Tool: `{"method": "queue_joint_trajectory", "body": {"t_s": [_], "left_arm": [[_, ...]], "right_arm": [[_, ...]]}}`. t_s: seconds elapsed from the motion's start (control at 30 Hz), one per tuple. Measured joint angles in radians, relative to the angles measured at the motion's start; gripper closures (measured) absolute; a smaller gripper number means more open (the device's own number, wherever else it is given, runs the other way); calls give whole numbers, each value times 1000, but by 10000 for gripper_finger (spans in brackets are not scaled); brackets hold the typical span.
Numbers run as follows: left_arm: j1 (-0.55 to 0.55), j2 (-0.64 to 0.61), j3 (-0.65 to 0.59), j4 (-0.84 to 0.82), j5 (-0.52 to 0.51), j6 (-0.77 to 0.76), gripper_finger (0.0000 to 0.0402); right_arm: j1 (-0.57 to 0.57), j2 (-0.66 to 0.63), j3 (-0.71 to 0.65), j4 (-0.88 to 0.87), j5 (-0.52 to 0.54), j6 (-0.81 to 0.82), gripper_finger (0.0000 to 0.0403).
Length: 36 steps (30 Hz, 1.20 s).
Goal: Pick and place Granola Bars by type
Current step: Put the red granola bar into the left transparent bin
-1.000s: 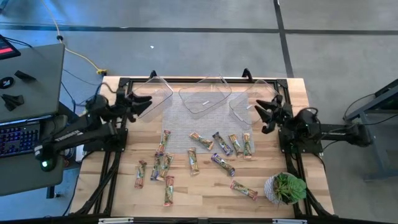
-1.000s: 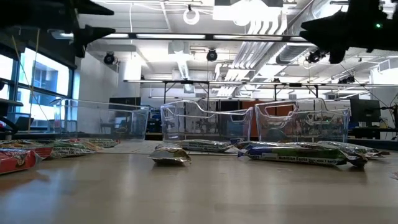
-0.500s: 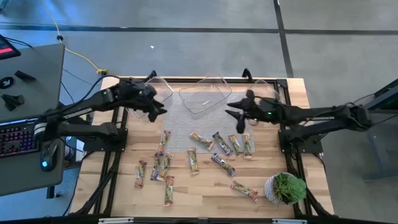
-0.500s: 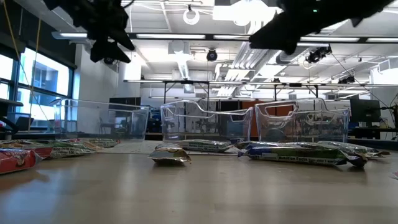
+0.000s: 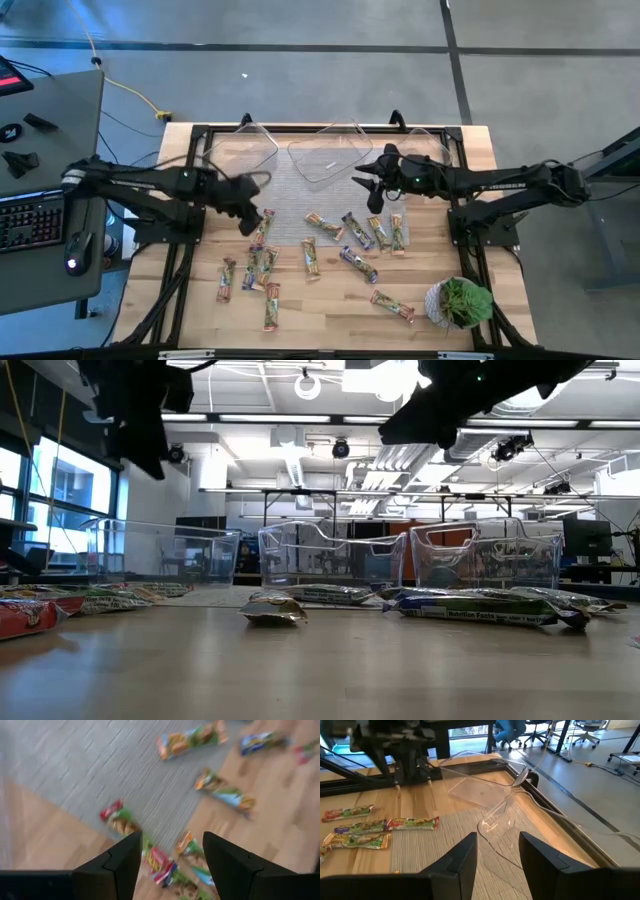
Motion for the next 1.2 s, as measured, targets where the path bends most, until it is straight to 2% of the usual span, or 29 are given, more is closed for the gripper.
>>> {"method": "queue_joint_trajectory", "body": {"t_s": [0.1,0.27,0.57,0.87,1.2], "left_arm": [[-72,66,0,-8,-43,-117,197],[-117,216,0,-17,-105,-282,197],[-116,434,-1,6,-95,-401,197],[-116,521,-1,74,-110,-441,197],[-116,551,-4,67,-138,-473,197]], "right_arm": [[0,0,0,4,0,0,273],[0,0,0,6,0,0,273],[0,0,0,3,0,-11,273],[0,0,0,3,0,-50,273],[0,0,0,-1,0,-52,273]]}}
